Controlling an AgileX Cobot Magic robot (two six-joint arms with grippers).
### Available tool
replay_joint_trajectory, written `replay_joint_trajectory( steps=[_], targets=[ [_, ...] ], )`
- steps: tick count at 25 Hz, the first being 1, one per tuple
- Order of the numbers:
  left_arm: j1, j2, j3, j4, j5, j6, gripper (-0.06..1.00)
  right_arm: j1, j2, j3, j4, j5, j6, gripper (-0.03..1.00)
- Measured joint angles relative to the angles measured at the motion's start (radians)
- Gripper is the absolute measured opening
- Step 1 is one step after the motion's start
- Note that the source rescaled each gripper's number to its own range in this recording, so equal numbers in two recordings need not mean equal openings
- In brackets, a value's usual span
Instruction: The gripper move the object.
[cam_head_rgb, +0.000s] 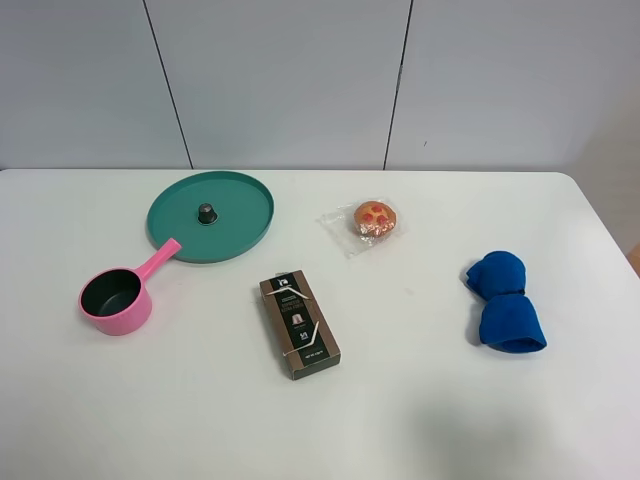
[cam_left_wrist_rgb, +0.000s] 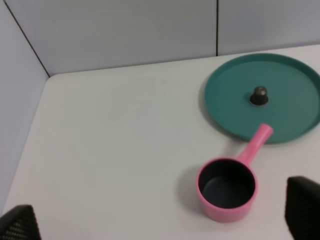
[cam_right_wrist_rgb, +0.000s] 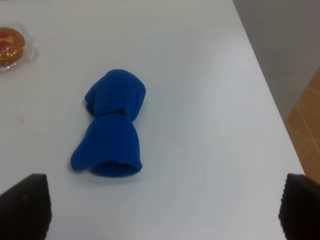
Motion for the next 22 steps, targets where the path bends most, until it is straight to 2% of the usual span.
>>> replay_joint_trajectory(
  steps=[5,11,22],
  targets=[
    [0.000,-0.157,0.095,0.000,0.009,-0.001,1.00,0.000,0.000,0.000,0.000,0.000,0.000,1.00],
    [0.000,-0.299,0.194,-0.054,0.011,-0.004,1.00,0.000,0.000,0.000,0.000,0.000,0.000,1.00],
    [0.000,-0.324,0.302,-0.069,0.077,-0.005,1.00,0.000,0.000,0.000,0.000,0.000,0.000,1.00]
  ],
)
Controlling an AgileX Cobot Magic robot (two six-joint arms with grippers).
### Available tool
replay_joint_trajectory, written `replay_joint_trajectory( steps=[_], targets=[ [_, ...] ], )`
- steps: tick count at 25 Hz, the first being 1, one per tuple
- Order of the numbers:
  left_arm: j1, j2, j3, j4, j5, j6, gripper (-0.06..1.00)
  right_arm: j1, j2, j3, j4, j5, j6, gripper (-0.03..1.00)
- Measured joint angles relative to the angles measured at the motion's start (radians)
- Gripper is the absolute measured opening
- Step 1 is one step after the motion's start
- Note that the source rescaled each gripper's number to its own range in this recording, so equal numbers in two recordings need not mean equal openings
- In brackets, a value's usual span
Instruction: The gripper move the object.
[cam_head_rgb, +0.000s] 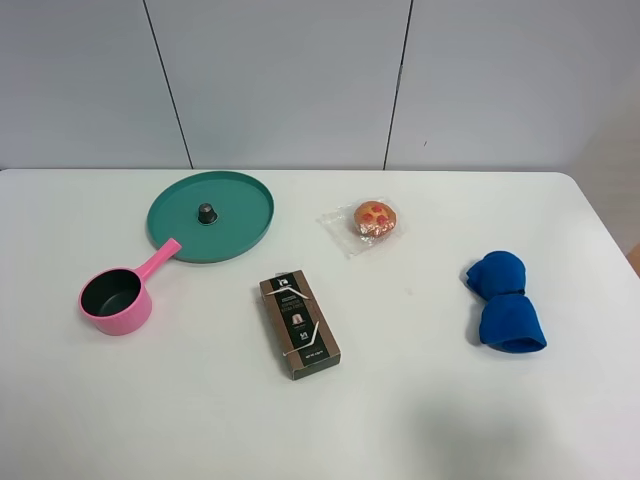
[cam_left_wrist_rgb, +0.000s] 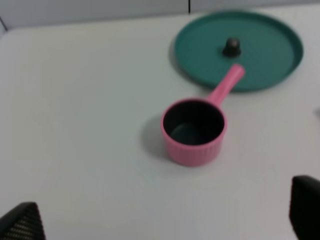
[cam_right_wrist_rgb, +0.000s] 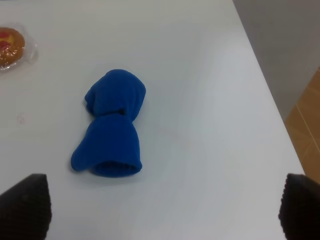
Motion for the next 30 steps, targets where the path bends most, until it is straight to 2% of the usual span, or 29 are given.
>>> replay_joint_trajectory(
  steps=[30],
  targets=[
    [0.000,0.000,0.004,0.002,0.003,-0.008,1.00,0.000,0.000,0.000,0.000,0.000,0.000,1.00]
  ],
)
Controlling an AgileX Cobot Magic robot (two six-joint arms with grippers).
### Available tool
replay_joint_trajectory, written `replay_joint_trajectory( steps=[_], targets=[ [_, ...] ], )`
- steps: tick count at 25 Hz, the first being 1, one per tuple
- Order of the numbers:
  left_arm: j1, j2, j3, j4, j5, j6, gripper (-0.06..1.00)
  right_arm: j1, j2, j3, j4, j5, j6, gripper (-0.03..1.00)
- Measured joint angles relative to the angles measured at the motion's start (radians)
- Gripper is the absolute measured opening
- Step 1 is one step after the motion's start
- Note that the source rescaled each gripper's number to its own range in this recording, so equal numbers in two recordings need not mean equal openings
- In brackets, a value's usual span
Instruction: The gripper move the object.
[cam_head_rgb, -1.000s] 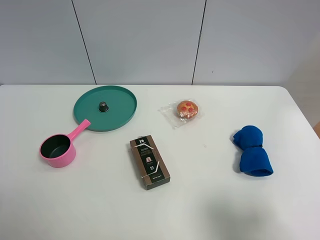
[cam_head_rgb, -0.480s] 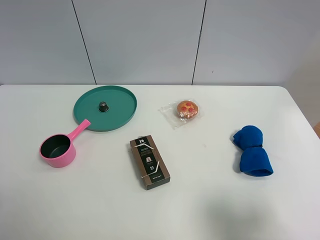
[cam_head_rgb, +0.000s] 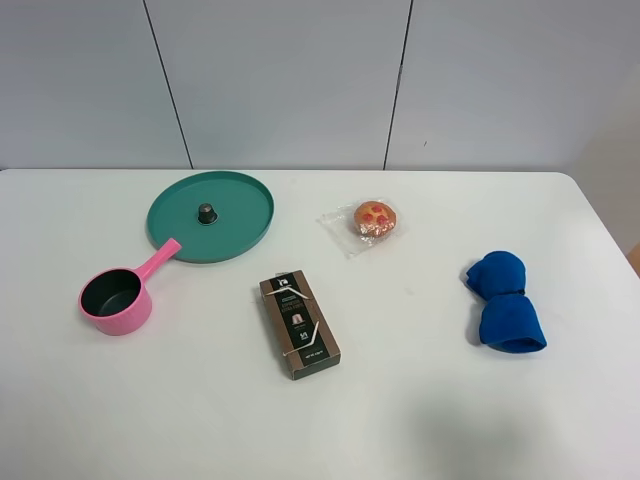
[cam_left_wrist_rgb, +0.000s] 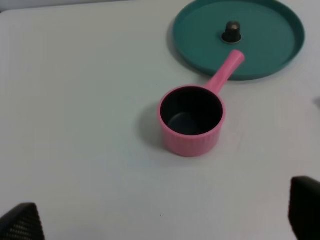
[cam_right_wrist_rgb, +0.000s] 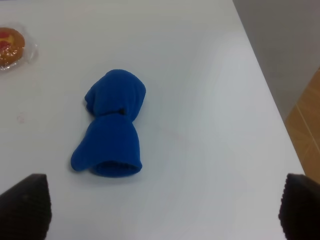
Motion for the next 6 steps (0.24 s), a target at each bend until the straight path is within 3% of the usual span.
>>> replay_joint_trajectory(
  steps=[6],
  targets=[
    [0.000,0.000,0.000,0.000,0.000,0.000,1.00,0.000,0.000,0.000,0.000,0.000,0.000,1.00]
  ],
)
